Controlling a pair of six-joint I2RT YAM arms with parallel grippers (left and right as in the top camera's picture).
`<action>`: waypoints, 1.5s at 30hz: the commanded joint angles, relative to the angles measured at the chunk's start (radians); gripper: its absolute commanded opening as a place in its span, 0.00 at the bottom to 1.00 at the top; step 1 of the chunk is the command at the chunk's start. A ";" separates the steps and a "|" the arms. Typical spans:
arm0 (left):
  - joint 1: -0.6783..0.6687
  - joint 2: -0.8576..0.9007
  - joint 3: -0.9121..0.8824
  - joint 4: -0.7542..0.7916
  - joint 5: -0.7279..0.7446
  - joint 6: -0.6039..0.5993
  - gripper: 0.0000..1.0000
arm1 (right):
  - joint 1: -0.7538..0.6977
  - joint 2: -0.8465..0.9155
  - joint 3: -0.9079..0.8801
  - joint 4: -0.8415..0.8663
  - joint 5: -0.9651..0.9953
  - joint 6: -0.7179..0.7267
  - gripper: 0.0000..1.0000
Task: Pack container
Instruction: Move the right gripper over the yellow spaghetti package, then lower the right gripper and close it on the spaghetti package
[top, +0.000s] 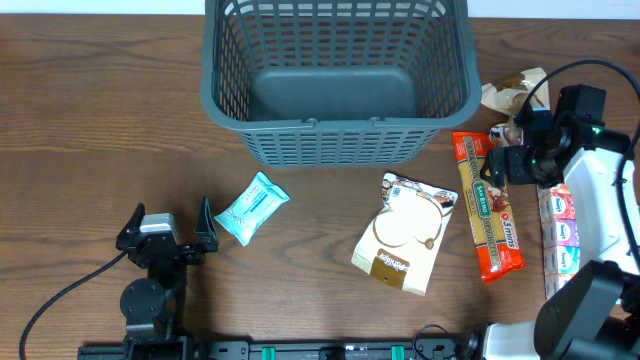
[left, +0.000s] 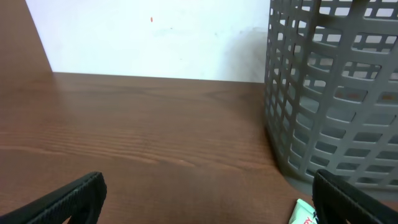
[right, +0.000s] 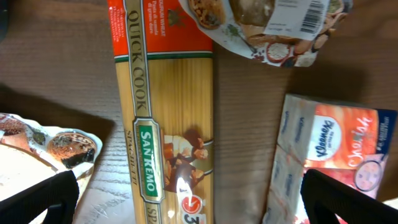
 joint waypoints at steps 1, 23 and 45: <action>-0.001 -0.005 -0.016 -0.039 -0.015 -0.011 0.99 | -0.008 0.027 0.010 0.002 -0.023 -0.019 0.99; -0.001 -0.005 -0.016 -0.039 -0.015 -0.011 0.99 | 0.006 0.173 0.008 0.013 -0.117 -0.049 0.99; -0.001 -0.005 -0.016 -0.039 -0.015 -0.011 0.99 | 0.025 0.239 -0.004 -0.023 0.026 0.008 0.99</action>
